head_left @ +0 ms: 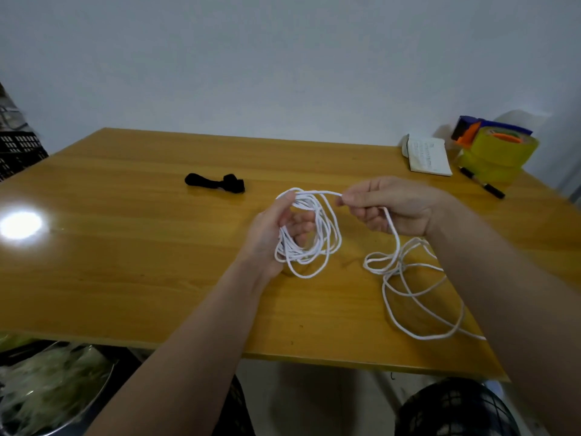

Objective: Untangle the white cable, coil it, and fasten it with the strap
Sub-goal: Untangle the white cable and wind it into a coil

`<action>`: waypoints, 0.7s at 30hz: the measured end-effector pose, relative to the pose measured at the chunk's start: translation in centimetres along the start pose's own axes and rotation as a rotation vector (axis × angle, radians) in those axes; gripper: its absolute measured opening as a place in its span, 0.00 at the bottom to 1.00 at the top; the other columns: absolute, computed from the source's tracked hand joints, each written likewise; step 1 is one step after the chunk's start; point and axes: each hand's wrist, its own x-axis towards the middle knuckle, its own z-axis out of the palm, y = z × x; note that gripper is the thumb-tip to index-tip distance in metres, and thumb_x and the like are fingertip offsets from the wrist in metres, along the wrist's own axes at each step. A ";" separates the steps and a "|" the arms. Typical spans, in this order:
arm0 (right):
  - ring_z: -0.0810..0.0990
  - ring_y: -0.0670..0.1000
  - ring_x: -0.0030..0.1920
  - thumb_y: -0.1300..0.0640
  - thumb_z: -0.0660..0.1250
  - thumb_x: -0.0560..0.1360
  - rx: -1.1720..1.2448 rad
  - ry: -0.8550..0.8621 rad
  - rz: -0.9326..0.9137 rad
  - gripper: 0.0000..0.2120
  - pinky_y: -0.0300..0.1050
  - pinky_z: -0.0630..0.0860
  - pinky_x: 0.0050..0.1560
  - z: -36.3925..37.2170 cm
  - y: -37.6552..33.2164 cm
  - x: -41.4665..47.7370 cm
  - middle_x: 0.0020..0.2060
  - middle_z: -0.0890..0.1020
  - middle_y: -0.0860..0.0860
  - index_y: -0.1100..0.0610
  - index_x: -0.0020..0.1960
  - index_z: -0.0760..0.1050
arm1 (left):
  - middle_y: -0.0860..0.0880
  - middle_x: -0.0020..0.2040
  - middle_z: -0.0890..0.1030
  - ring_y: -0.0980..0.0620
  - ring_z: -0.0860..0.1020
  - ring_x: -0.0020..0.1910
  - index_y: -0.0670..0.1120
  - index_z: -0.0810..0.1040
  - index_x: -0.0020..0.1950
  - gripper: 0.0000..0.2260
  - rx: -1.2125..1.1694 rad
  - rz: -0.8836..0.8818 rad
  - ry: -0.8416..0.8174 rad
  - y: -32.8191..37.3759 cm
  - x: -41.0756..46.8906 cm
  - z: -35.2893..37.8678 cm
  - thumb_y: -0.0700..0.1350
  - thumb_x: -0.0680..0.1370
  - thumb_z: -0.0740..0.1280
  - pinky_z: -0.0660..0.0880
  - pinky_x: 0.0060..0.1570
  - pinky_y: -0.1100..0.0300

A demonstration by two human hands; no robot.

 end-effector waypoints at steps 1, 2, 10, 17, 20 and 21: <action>0.70 0.41 0.20 0.61 0.68 0.66 0.055 0.001 -0.005 0.10 0.30 0.69 0.19 -0.1 0.0 -0.3 0.26 0.75 0.50 0.62 0.47 0.78 | 0.48 0.28 0.81 0.57 0.77 0.23 0.45 0.76 0.22 0.26 -0.054 -0.007 0.009 0.2 0.1 -0.3 0.48 0.80 0.61 0.71 0.22 0.68; 0.70 0.41 0.20 0.63 0.67 0.67 0.067 0.011 -0.012 0.10 0.30 0.69 0.19 -0.2 0.0 -0.4 0.27 0.76 0.50 0.62 0.49 0.78 | 0.48 0.29 0.82 0.58 0.78 0.23 0.45 0.73 0.19 0.28 -0.110 -0.021 0.025 0.4 0.1 -0.6 0.48 0.80 0.61 0.72 0.23 0.69; 0.75 0.46 0.32 0.51 0.65 0.76 -0.540 0.805 -0.372 0.14 0.43 0.70 0.36 -1.3 2.1 2.3 0.30 0.76 0.50 0.61 0.42 0.79 | 0.47 0.37 0.82 0.56 0.81 0.30 0.46 0.67 0.21 0.21 -0.139 -0.106 -0.094 1.2 -1.8 1.7 0.52 0.72 0.66 0.76 0.29 0.67; 0.75 0.57 0.32 0.45 0.58 0.78 -0.653 0.848 -0.251 0.26 0.50 0.70 0.34 -0.2 5.0 3.3 0.29 0.78 0.59 0.63 0.32 0.74 | 0.41 0.42 0.84 0.48 0.85 0.41 0.45 0.69 0.23 0.18 -0.129 -0.122 -0.199 2.2 -3.9 4.4 0.48 0.73 0.63 0.82 0.42 0.60; 0.69 0.54 0.31 0.53 0.59 0.79 -0.664 0.707 -0.364 0.20 0.46 0.61 0.33 1.0 5.4 2.9 0.29 0.73 0.59 0.61 0.32 0.71 | 0.37 0.52 0.82 0.43 0.82 0.53 0.43 0.80 0.28 0.20 -0.201 -0.059 -0.226 2.9 -4.3 5.6 0.44 0.77 0.59 0.76 0.60 0.55; 0.66 0.52 0.31 0.54 0.59 0.79 -0.704 0.646 -0.410 0.19 0.47 0.57 0.33 1.5 5.3 2.5 0.28 0.71 0.58 0.61 0.32 0.70 | 0.37 0.56 0.81 0.42 0.79 0.58 0.41 0.84 0.37 0.20 -0.194 -0.023 -0.197 3.1 -4.2 5.6 0.44 0.79 0.56 0.73 0.64 0.54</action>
